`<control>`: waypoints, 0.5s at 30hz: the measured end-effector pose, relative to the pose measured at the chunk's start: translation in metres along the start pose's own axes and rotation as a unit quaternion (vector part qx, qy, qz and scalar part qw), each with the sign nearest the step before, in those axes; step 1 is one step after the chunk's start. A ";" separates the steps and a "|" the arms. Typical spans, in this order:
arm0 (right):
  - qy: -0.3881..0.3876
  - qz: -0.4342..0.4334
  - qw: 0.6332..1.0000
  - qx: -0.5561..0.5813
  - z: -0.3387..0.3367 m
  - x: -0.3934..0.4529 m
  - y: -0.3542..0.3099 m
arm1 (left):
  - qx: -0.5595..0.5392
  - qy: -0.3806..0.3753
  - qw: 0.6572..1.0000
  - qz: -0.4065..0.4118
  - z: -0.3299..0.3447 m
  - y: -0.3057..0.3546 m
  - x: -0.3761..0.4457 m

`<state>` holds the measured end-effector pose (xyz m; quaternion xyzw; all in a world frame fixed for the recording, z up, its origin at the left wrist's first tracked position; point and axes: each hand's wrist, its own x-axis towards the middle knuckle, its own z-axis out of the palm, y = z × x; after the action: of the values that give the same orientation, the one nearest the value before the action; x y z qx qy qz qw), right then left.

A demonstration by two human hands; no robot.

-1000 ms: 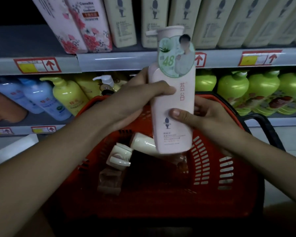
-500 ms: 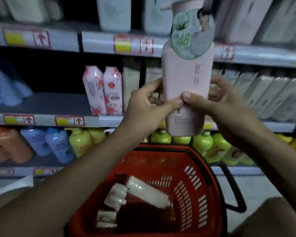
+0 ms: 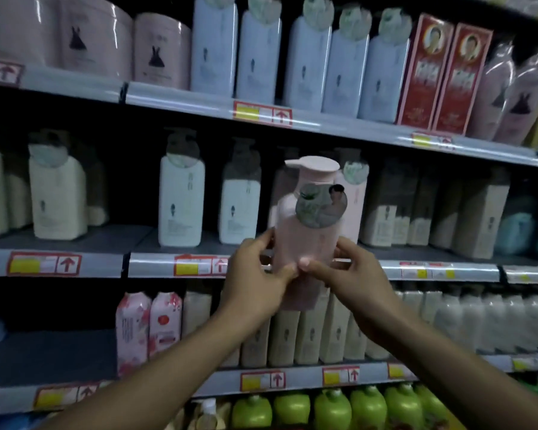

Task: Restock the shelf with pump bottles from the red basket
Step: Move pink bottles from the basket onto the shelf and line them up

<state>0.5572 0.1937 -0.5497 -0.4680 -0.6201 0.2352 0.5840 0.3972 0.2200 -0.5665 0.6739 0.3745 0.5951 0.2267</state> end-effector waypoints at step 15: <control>0.053 -0.097 0.988 -0.107 0.016 0.133 0.046 | 0.018 0.059 0.998 -0.001 0.057 -0.052 0.126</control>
<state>0.5721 0.3324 -0.5242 -0.4776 -0.6523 0.0845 0.5825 0.4418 0.3579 -0.5367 0.6417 0.3983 0.6266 0.1922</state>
